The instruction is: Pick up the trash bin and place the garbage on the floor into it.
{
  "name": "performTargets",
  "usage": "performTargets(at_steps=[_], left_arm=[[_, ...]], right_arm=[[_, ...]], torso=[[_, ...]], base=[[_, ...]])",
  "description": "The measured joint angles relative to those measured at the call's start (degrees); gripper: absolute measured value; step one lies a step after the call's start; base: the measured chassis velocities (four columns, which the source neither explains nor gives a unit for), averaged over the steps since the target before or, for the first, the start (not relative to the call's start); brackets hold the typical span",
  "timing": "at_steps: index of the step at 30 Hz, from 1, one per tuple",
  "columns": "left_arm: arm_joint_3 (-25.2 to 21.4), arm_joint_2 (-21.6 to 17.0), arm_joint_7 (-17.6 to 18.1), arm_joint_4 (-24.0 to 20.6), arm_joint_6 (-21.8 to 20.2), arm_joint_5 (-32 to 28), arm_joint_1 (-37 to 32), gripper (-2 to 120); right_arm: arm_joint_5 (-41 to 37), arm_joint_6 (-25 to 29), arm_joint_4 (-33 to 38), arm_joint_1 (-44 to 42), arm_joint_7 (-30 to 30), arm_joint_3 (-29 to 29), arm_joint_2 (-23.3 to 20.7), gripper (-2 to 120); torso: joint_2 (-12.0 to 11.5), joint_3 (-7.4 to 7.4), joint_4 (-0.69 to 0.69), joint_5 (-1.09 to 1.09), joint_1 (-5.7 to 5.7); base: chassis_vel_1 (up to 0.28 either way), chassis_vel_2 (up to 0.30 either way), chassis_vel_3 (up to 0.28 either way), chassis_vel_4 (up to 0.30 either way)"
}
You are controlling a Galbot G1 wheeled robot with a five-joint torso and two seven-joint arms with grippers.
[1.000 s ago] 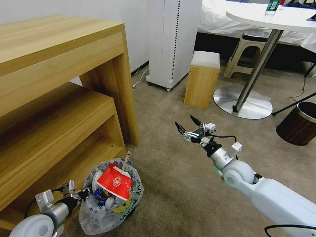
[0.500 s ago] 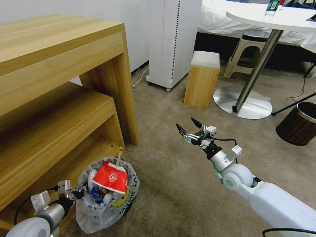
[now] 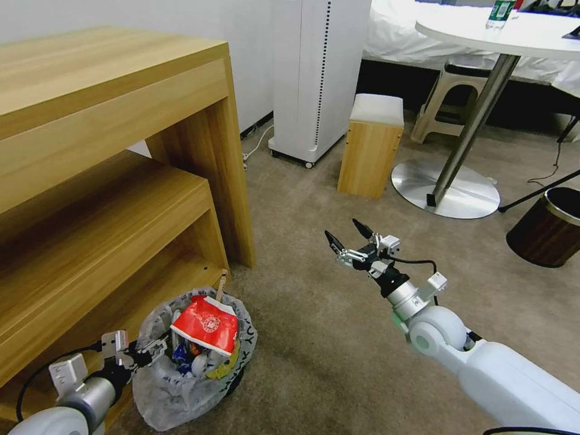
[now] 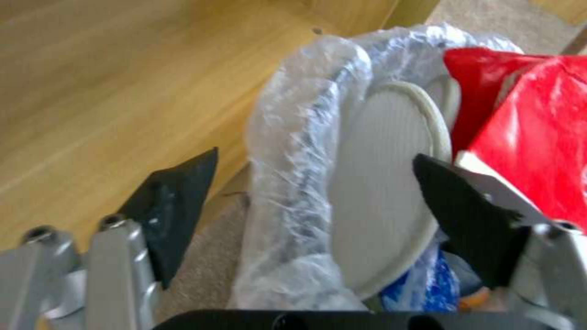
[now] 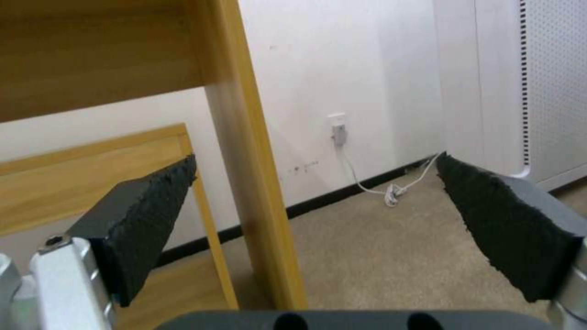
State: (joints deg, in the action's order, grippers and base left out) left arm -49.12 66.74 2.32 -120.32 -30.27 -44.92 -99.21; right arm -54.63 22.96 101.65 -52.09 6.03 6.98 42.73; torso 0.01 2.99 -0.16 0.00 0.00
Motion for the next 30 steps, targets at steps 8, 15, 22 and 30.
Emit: performTargets(at_steps=[8, 15, 22, 30], left_arm=[[-0.62, -0.01, -0.05, 0.59, 1.59, 1.79, 0.24, 97], [-0.76, 0.56, 0.10, -0.75, 2.25, 2.82, -0.11, 98], [-0.77, 1.94, -0.18, -3.60, 3.66, 4.67, -1.39, 98], [-0.67, 4.35, -2.05, -7.05, 6.03, 10.08, -3.07, 98]], right_arm=[[0.59, 0.02, -0.54, -0.75, -0.02, -0.19, 1.07, 100], [0.77, 0.20, -0.95, -0.94, -0.04, -0.41, 1.31, 100], [0.89, 0.25, -0.86, -2.37, -0.06, -2.25, 1.16, 100], [2.49, -0.60, 1.12, -8.13, -4.17, -8.70, 1.05, 100]], torso=[[0.00, 0.00, 0.00, 0.00, 0.00], [0.00, 0.00, 0.00, 0.00, 0.00], [0.00, 0.00, 0.01, 0.00, 0.00], [0.00, 0.00, 0.01, 0.01, 0.00]], base=[[0.000, 0.000, 0.000, 0.000], [0.000, 0.000, 0.000, 0.000], [0.000, 0.000, 0.000, 0.000], [0.000, 0.000, 0.000, 0.000]])
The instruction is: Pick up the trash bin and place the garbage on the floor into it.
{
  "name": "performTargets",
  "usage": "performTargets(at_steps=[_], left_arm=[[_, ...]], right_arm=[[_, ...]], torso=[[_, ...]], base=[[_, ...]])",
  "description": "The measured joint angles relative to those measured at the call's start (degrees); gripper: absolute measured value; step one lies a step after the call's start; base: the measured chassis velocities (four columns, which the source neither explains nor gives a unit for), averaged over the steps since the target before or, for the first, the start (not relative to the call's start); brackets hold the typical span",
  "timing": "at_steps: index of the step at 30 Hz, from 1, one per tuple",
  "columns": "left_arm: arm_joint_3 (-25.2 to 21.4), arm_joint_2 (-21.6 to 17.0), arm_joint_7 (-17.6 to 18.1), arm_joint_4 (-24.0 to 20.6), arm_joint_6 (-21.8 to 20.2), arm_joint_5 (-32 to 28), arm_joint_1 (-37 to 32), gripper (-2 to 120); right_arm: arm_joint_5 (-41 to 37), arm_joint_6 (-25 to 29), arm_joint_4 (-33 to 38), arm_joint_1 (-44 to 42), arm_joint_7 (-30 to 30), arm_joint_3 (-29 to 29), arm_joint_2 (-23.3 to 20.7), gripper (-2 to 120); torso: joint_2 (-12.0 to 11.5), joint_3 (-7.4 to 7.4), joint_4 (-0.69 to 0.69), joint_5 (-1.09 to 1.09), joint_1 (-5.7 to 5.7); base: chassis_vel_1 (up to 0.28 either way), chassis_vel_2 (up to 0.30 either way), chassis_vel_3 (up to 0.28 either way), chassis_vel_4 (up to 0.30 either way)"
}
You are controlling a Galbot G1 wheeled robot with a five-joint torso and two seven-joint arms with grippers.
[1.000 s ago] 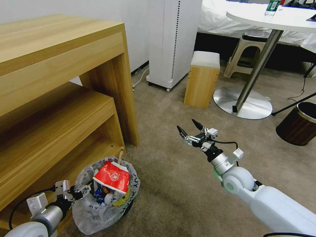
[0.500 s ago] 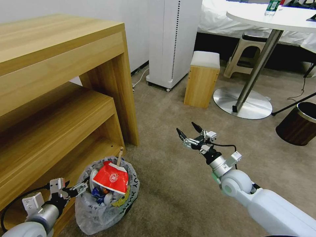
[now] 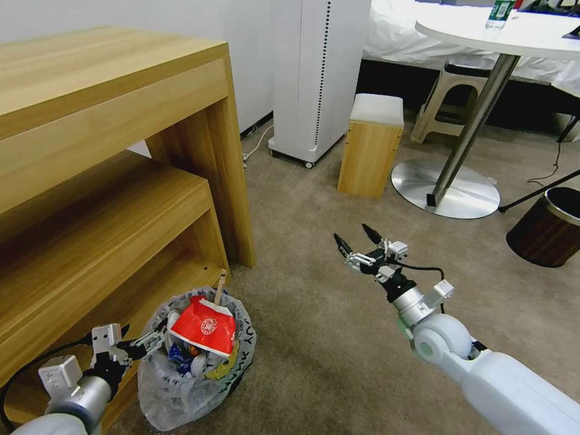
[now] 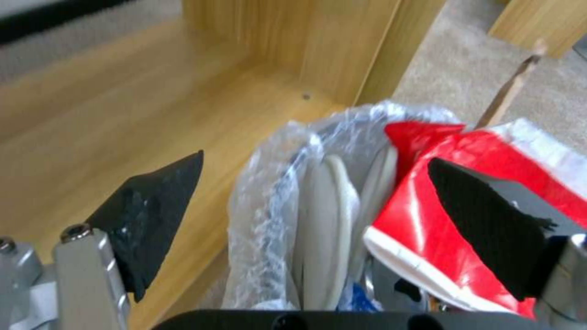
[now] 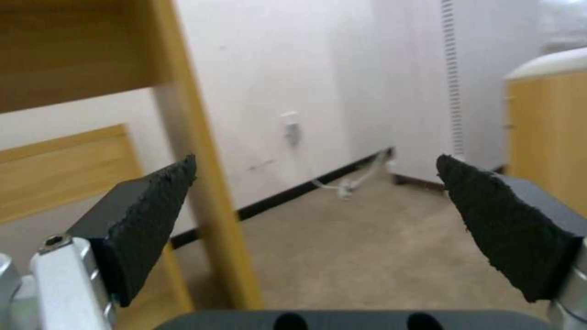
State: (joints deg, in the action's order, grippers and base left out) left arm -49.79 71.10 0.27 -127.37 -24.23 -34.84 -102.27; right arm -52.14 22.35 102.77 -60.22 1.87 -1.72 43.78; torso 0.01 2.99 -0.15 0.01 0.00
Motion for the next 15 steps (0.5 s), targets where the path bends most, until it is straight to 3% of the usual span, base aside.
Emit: performTargets(at_steps=[5, 9, 15], left_arm=[[0.58, 1.39, -1.15, -0.94, 1.69, 3.71, -0.20, 99], [1.13, 2.30, -1.86, -1.18, 3.12, 6.28, 0.00, 100], [1.20, 2.98, -2.14, -1.73, 3.75, 7.14, -0.34, 100]], right_arm=[[4.31, -0.78, 0.81, -5.81, -4.36, -6.41, 0.36, 100], [10.93, -1.15, 0.99, -13.41, -10.34, -16.22, 1.75, 100], [14.88, -0.95, 0.99, -16.45, -15.33, -21.45, 3.14, 100]], torso=[[0.00, 0.00, 0.00, 0.00, 0.00], [0.00, 0.00, -0.03, 0.00, 0.00], [0.00, 0.00, 0.00, -0.02, 0.00]], base=[[0.000, 0.000, 0.000, 0.000], [0.000, 0.000, 0.000, 0.000], [0.000, 0.000, 0.000, 0.000]])
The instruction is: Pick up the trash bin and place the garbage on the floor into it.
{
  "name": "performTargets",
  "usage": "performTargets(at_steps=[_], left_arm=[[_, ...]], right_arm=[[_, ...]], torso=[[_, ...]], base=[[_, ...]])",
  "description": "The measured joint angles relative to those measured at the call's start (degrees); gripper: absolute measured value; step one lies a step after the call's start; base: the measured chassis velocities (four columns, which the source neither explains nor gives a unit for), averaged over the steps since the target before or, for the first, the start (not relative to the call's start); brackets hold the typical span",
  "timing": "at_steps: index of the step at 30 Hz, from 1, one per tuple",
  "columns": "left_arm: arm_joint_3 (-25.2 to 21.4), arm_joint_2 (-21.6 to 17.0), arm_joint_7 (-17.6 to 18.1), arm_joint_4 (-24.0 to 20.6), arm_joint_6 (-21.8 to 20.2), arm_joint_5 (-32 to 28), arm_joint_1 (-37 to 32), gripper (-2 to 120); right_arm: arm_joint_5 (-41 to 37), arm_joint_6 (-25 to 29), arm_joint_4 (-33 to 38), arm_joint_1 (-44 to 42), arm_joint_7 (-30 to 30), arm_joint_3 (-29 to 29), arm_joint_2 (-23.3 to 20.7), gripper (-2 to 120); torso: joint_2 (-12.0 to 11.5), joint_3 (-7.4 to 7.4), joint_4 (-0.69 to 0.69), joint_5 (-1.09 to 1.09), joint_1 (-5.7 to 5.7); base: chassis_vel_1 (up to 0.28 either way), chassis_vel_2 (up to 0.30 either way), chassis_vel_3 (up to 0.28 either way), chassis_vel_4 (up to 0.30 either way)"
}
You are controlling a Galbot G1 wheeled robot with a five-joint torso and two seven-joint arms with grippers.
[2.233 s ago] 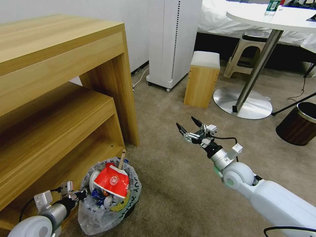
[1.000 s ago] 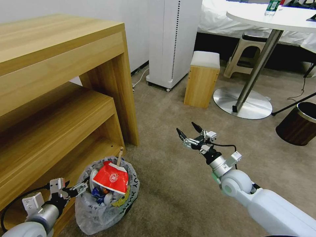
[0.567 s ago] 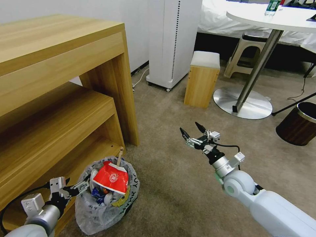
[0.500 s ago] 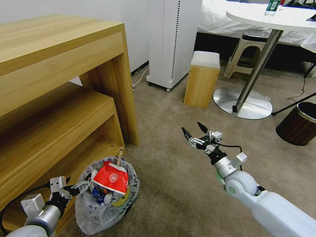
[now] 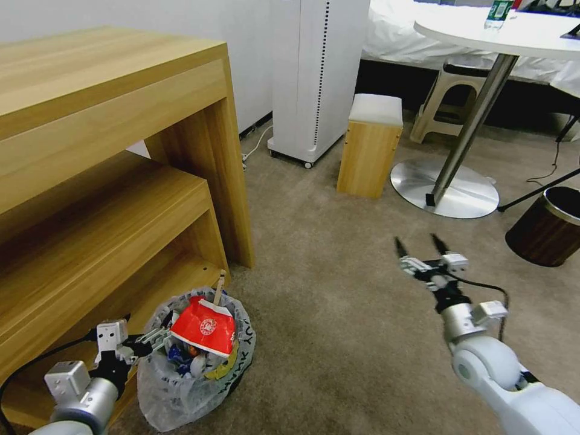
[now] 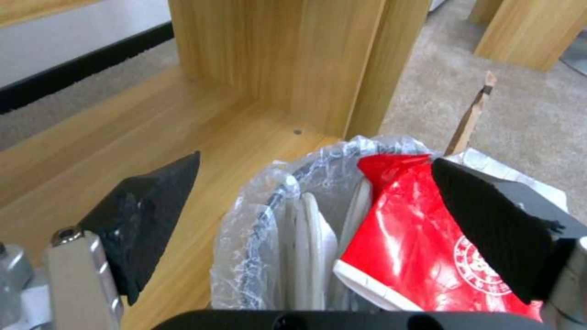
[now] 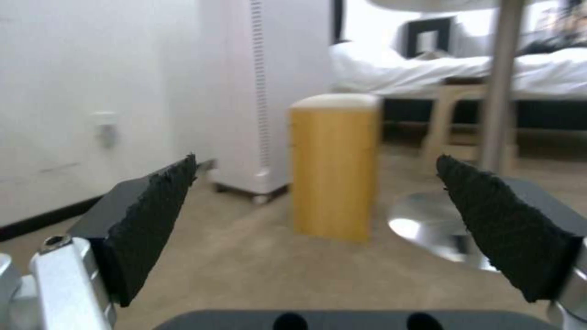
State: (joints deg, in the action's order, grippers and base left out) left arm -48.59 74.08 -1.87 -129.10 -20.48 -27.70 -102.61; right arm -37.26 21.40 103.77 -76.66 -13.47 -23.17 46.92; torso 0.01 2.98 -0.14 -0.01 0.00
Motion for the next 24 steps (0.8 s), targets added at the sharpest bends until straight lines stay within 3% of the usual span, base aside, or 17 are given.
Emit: performTargets(at_steps=[7, 12, 19, 24], left_arm=[[0.01, 0.34, 0.14, -0.66, 0.07, 0.93, 0.19, 100], [0.10, 0.52, 0.28, -0.86, 1.06, 1.97, 0.21, 100], [0.21, 0.65, 0.17, -0.21, 2.10, 3.32, 0.28, 100], [0.45, 0.78, -0.29, 0.77, 2.80, 5.08, 0.28, 100]], right_arm=[[4.34, -0.29, -0.76, -2.45, -5.28, -3.89, 1.07, 100], [5.11, -5.12, -0.76, -5.12, -9.69, -6.80, 1.48, 100], [4.02, -5.11, -6.25, -5.52, -6.18, -7.44, 2.15, 100], [-0.87, -7.15, -8.13, -4.66, -1.32, -6.25, 3.20, 100]], torso=[[0.00, 0.00, -0.01, 0.01, 0.00], [0.00, 0.00, -0.01, 0.01, 0.00], [0.00, 0.01, -0.02, 0.02, 0.00], [0.00, 0.01, -0.01, 0.00, 0.00]], base=[[0.000, 0.000, 0.000, 0.000], [0.000, 0.000, 0.000, 0.000], [0.000, 0.000, 0.000, 0.000], [0.000, 0.000, 0.000, 0.000]])
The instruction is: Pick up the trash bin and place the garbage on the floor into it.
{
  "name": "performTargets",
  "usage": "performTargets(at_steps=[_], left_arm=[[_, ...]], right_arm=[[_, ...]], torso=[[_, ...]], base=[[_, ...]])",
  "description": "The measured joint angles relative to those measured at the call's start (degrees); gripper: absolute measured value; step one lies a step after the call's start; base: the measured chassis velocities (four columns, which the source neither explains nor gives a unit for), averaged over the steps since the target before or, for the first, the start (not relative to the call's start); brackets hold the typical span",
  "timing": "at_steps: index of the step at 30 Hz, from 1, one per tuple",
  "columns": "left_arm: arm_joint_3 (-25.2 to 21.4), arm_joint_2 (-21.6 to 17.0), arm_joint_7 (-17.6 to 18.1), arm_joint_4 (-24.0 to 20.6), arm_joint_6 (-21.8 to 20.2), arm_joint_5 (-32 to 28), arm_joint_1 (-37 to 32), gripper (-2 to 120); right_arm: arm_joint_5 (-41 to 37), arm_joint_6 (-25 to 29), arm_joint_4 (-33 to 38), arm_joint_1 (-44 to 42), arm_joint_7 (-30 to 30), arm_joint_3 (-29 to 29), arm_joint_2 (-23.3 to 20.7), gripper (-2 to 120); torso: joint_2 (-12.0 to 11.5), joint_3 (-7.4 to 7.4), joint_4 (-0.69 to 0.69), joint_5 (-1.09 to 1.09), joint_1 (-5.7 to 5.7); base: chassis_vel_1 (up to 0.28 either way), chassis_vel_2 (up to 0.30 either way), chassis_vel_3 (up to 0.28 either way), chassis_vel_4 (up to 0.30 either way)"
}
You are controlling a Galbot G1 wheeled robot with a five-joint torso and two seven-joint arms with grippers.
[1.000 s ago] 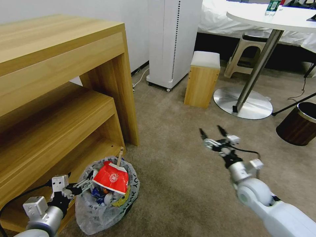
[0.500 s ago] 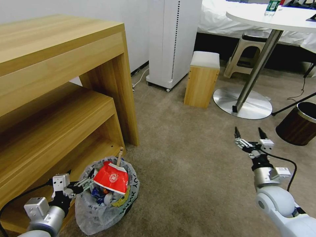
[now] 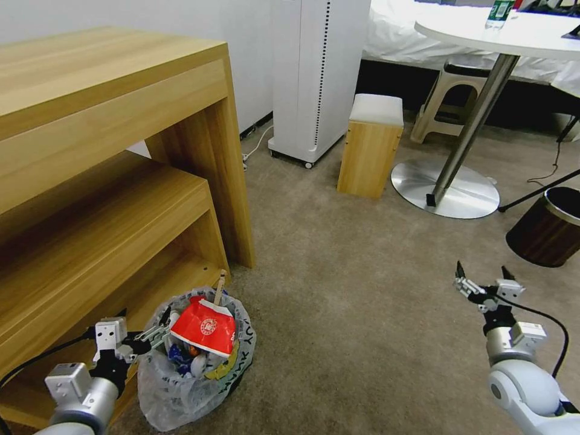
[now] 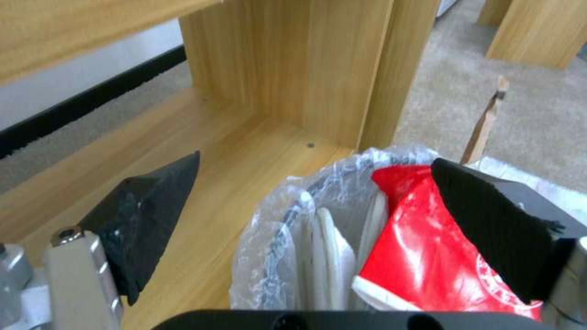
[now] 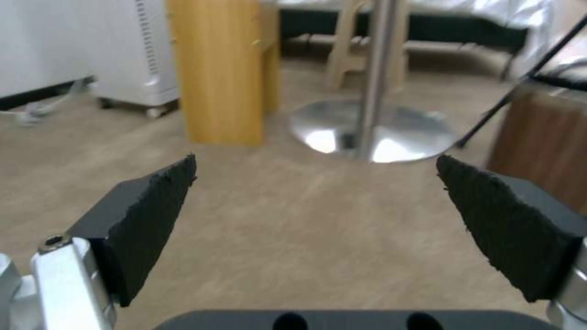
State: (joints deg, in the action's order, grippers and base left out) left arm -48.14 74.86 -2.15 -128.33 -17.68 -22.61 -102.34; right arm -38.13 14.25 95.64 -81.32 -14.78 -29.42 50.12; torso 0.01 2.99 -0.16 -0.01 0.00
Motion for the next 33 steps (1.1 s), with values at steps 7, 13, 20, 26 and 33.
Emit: performTargets(at_steps=[7, 13, 20, 26, 33], left_arm=[[0.04, 0.46, -0.78, 0.04, -0.15, 2.84, -0.21, 100], [0.18, 0.70, -1.09, -1.33, -0.50, 3.71, -1.25, 100], [0.57, 0.74, -1.28, -4.31, -0.61, 4.81, -2.73, 100], [0.74, 1.27, -1.27, -5.79, -0.44, 5.35, -3.30, 100], [0.67, 1.94, -0.79, -5.48, 0.17, 5.39, -3.01, 100]], right_arm=[[-0.98, 2.79, -0.44, 0.64, 11.02, 3.32, 1.33, 100], [-1.79, 4.35, 2.36, 0.03, 13.78, 3.80, 2.25, 100], [-1.06, 6.02, 8.39, -2.11, 15.08, 2.26, 3.39, 100], [4.89, 6.24, 10.73, -2.50, 10.52, 1.64, 6.51, 100], [9.86, 6.46, 8.87, -2.27, 5.53, 1.64, 9.89, 100]], torso=[[0.00, 0.00, 0.00, 0.00, 0.00], [-0.01, 0.00, 0.00, 0.00, 0.00], [-0.01, 0.00, 0.00, 0.00, 0.00], [0.00, 0.00, 0.00, 0.00, 0.00], [-0.01, 0.00, 0.00, 0.01, 0.00]], base=[[0.000, 0.000, 0.000, 0.000], [0.000, 0.000, 0.000, 0.000], [0.000, 0.000, 0.000, 0.000], [0.000, 0.000, 0.000, 0.000], [0.000, 0.000, 0.000, 0.000]])
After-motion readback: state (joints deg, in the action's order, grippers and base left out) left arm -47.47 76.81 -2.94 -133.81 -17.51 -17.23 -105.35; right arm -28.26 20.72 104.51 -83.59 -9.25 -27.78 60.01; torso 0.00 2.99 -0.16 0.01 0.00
